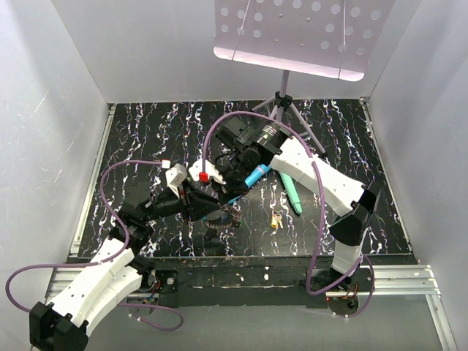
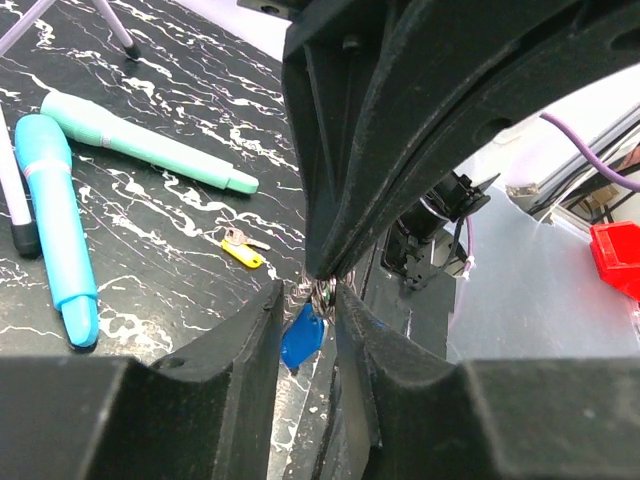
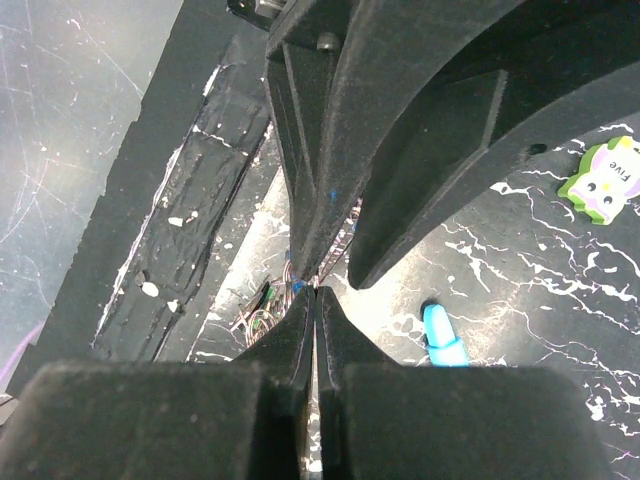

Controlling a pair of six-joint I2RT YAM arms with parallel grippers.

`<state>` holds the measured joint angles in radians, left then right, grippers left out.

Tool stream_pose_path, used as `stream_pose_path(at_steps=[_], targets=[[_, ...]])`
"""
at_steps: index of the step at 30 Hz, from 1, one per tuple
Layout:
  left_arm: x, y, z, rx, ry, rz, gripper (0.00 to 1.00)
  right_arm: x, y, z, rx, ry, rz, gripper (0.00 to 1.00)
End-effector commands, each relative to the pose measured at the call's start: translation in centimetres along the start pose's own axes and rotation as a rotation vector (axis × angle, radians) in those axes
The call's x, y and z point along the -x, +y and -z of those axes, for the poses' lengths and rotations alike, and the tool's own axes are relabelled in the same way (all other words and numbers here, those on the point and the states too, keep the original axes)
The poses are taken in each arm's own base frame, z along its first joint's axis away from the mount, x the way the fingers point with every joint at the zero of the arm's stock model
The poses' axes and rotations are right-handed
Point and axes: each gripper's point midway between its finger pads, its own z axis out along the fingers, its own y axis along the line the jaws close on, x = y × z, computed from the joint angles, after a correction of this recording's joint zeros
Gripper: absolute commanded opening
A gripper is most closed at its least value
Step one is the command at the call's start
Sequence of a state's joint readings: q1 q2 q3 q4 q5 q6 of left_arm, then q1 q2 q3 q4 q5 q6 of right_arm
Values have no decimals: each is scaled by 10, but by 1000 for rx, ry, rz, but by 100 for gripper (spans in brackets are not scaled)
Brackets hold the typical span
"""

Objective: Put the keys on the keyring
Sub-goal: Adjust the keyring.

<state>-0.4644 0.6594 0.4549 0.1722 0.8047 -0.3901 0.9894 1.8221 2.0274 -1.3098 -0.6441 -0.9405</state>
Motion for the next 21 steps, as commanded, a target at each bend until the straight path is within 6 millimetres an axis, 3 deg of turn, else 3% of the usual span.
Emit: stream_pose_path(at_steps=[1, 5, 10, 17, 18, 21], targets=[[2, -2, -3, -13, 8, -14, 25, 23, 4, 10, 3, -83, 15, 1], [-2, -2, -5, -19, 29, -2, 22, 23, 2, 11, 5, -91, -6, 1], [-2, -4, -6, -34, 42, -6, 0, 22, 5, 9, 26, -98, -24, 1], [4, -13, -2, -57, 24, -38, 0, 21, 8, 10, 53, -130, -82, 1], [3, -13, -1, -56, 29, -45, 0, 22, 8, 13, 58, -146, -97, 3], [2, -16, 3, -52, 40, -59, 0, 25, 9, 23, 83, -213, -143, 24]])
